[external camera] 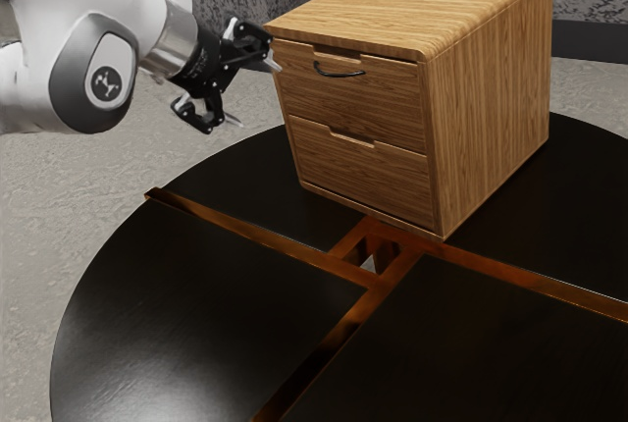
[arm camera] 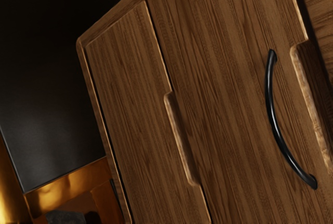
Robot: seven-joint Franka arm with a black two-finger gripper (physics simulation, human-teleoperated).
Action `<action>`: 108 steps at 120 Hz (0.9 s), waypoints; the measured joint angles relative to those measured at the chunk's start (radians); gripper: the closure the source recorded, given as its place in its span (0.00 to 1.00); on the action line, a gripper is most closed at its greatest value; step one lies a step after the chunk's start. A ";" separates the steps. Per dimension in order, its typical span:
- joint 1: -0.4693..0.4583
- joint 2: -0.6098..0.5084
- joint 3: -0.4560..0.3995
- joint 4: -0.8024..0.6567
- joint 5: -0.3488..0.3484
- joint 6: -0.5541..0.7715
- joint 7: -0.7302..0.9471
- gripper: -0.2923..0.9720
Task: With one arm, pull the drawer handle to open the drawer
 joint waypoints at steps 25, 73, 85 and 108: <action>-0.003 0.021 -0.016 -0.018 -0.008 0.129 -0.090 0.23; 0.000 0.047 -0.042 -0.058 -0.029 0.239 -0.196 0.23; 0.012 0.071 -0.042 -0.044 -0.030 0.252 -0.213 0.23; 0.022 0.116 -0.042 -0.014 -0.031 0.268 -0.238 0.23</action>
